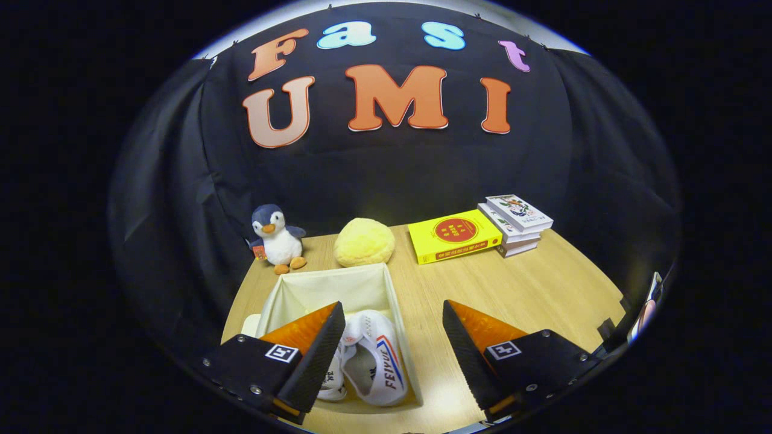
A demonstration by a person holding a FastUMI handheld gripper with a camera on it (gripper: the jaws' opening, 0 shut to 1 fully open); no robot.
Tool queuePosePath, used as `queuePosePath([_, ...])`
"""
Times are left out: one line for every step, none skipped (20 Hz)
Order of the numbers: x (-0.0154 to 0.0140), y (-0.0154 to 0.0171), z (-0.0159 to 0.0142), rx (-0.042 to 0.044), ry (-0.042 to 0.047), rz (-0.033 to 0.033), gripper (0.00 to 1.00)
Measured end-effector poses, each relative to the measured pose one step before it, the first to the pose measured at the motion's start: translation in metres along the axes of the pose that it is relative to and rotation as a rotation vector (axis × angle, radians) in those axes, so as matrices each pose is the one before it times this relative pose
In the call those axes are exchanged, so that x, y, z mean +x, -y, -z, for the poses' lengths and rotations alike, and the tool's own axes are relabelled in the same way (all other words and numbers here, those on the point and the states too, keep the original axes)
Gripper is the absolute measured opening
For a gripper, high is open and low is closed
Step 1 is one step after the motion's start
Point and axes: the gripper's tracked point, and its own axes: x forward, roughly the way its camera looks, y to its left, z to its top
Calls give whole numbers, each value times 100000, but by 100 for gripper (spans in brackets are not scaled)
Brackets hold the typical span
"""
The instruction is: Open the storage box then place both shoes into the box .Put the left shoe in first, then the right shoe, with the right side of both shoes facing outward in a uniform manner.
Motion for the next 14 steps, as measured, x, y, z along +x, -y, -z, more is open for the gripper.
queuePosePath([-388,924,-793,-32,1423,-33,97])
queuePosePath([-389,971,-765,-2,1400,-171,97])
queuePosePath([-420,1157,-750,66,1393,123,97])
queuePosePath([-170,1232,-655,120,1245,13,97])
queuePosePath([-405,1157,-747,-27,1235,-385,97])
queuePosePath([-286,1141,-642,-296,1209,-537,97])
queuePosePath([-378,1216,-665,-629,993,-381,97])
queuePosePath([-258,1295,-698,-548,1334,-452,97])
queuePosePath([-362,1359,-677,4,1500,-414,97])
queuePosePath([-306,1231,-741,810,1625,-464,97])
queuePosePath([-458,1336,-841,1066,1845,-905,97])
queuePosePath([-360,1261,-800,493,1676,-609,97])
queuePosePath([-384,1441,-710,-49,1725,-207,97])
queuePosePath([-250,1289,-590,-461,1342,-186,97])
